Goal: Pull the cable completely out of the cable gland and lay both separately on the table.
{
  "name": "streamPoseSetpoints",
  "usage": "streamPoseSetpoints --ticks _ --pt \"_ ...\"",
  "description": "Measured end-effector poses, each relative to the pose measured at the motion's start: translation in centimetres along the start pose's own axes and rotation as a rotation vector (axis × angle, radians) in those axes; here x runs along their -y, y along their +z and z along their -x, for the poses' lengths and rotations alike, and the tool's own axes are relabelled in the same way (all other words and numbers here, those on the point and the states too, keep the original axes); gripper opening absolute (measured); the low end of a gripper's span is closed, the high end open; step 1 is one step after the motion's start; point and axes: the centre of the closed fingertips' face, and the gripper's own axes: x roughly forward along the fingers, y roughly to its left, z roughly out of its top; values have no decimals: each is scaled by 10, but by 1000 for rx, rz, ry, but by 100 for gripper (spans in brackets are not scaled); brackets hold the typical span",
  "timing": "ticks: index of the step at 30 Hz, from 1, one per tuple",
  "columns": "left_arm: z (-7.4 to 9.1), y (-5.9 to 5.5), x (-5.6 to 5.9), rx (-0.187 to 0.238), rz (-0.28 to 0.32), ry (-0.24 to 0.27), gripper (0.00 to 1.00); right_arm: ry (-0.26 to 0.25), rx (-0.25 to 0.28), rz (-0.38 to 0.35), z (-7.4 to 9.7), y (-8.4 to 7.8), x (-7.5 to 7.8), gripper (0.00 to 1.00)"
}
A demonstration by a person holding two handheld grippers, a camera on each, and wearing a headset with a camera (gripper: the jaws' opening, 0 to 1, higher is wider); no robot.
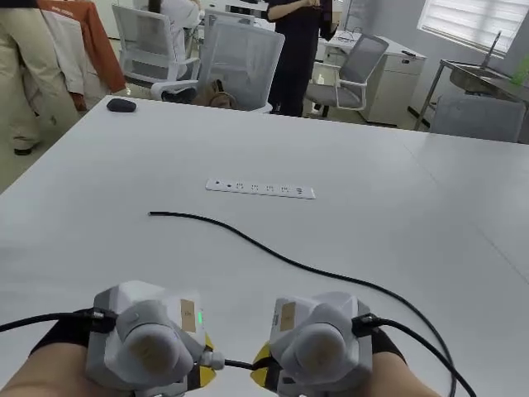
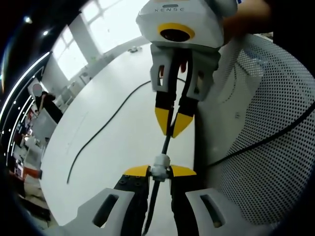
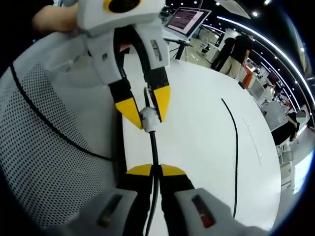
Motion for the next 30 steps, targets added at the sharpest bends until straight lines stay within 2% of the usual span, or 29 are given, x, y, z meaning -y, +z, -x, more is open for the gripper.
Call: streamPoseSetpoints --ticks 7,16,19,22,25,27,30 --pt "0 -1 -1 -1 7 7 17 -28 -96 -30 -1 -22 8 2" --pt "0 -1 -2 -2 16 4 17 -69 -195 -48 2 -43 16 2" --pt "0 -1 -1 -3 14 4 17 -67 -229 -56 2 -51 16 3" --pt "0 -1 -1 -8 9 8 17 -48 -225 -48 2 -50 12 3" --pt "0 -2 1 -10 9 2 17 -15 -158 -25 -4 -35 3 13" --pt "-1 -1 4 -11 0 -6 17 3 -129 4 -5 -25 -2 15" --pt "-2 1 8 -10 -12 -15 17 23 -79 2 -6 -14 -6 18"
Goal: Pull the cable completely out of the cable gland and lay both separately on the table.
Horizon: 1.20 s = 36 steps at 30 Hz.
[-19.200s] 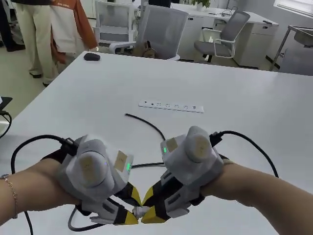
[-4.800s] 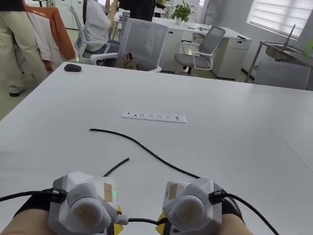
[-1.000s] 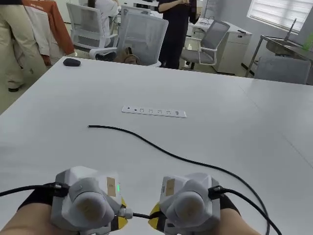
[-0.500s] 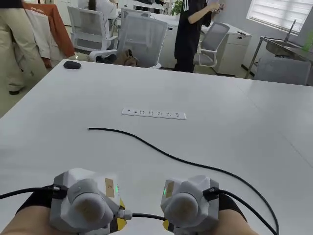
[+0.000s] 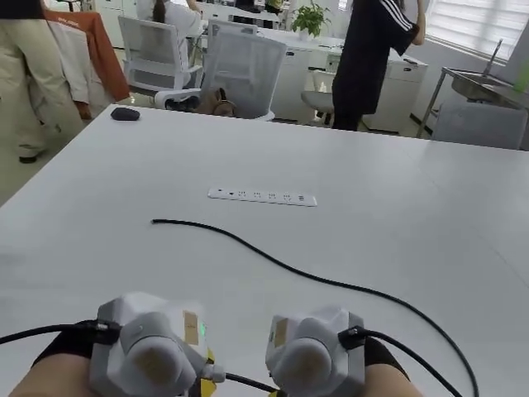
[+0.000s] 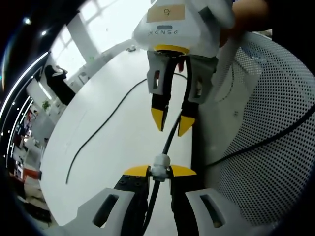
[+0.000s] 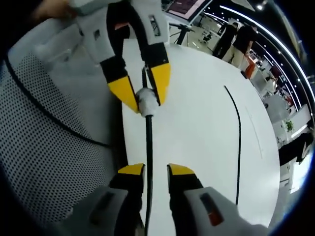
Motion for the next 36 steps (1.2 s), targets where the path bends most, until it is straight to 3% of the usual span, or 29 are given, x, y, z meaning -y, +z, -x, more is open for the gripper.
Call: streamPoseSetpoints --ticks 5,11,14,17,36 --pt "-1 2 3 8 -3 -15 17 13 46 16 2 10 -4 17" --pt "0 4 0 18 5 -9 17 12 24 9 1 6 -3 2" --pt "0 2 -1 13 8 -4 17 10 19 7 0 5 -2 2" --pt "1 0 -3 9 8 1 17 -14 -30 20 -2 -4 3 2" --pt "3 -3 -9 5 28 23 17 -58 -170 -80 2 -41 17 2"
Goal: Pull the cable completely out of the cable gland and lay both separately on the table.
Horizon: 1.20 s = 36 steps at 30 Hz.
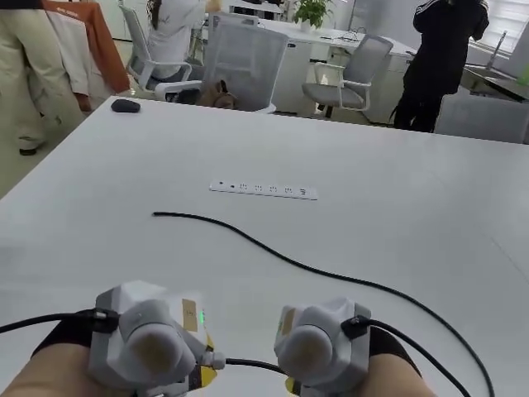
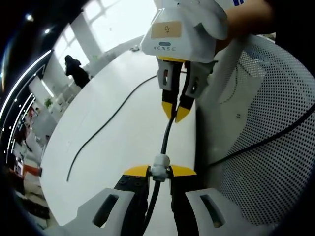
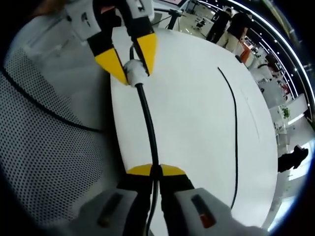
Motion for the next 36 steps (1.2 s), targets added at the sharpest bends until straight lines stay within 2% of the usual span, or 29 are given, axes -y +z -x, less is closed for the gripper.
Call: streamPoseSetpoints --ticks 5,9,11,12,14,17,20,24,26,28,31,33,36 --pt "0 0 -1 -1 3 3 17 -4 -29 -25 -1 -8 2 2" --pt "0 0 0 -2 0 4 17 10 -37 -8 -1 -8 -3 3" --pt "0 0 0 -4 1 4 17 16 -28 8 -1 -5 -5 9" --pt "0 0 0 -3 1 2 17 17 -18 14 -1 -2 -6 13" --pt "-1 0 2 -6 -4 -4 17 17 44 53 1 13 -8 17" --pt "-1 2 5 -6 -16 -11 17 56 171 39 7 38 -16 18" --pt "-2 3 7 -5 -25 -18 17 88 227 41 12 49 -23 19" --pt "-2 6 8 9 -30 -25 17 99 251 73 13 56 -29 19" --pt "0 9 7 24 -35 -19 17 111 264 60 14 60 -30 18" --pt "1 12 6 39 -24 -19 17 92 278 78 16 64 -28 13" --pt "0 10 7 33 -26 -20 17 76 287 83 17 66 -25 3" --pt "1 10 6 38 -23 -20 17 83 294 56 16 65 -23 3" --pt "0 12 6 41 -22 -18 17 68 279 68 15 63 -21 3"
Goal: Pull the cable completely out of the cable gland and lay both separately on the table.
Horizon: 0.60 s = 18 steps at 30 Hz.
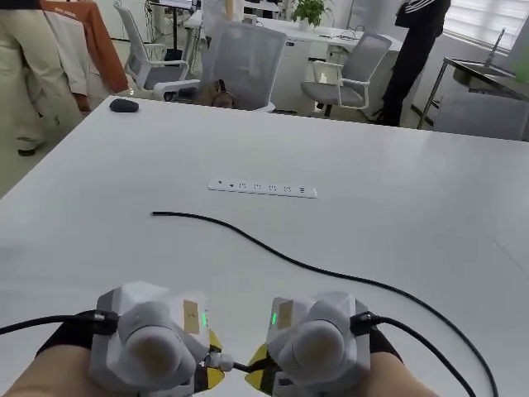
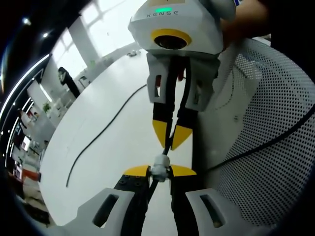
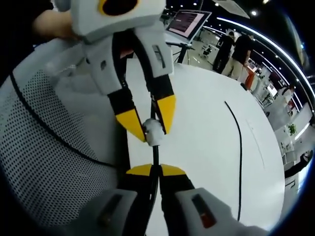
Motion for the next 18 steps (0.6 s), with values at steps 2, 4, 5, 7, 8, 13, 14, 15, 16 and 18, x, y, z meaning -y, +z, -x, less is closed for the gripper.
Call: streamPoseSetpoints --ticks 2,4,5,7,8,13,14,15,16,18 --pt "0 -1 -1 -3 0 1 17 -3 -19 10 -1 -4 0 2" --pt "0 -2 -1 -8 -1 3 17 -16 -59 23 -1 -12 3 2" --pt "1 -2 -1 -10 -1 5 17 -18 -73 21 -2 -15 4 2" --pt "1 -3 -2 -10 3 8 17 -24 -93 8 -2 -21 6 2" --pt "0 -3 -3 -10 3 8 17 -25 -99 3 -2 -22 6 2" --pt "1 -4 -4 -15 5 15 17 -41 -179 -20 -1 -40 11 2" --pt "1 -5 -4 -16 5 18 17 -42 -189 -30 -1 -43 11 2" --pt "1 -5 -5 -16 6 19 17 -44 -195 -37 -1 -45 12 2" --pt "1 -5 -5 -15 8 20 17 -46 -199 -44 0 -47 13 2" --pt "1 -4 -5 -14 10 21 17 -51 -209 -63 1 -49 14 2"
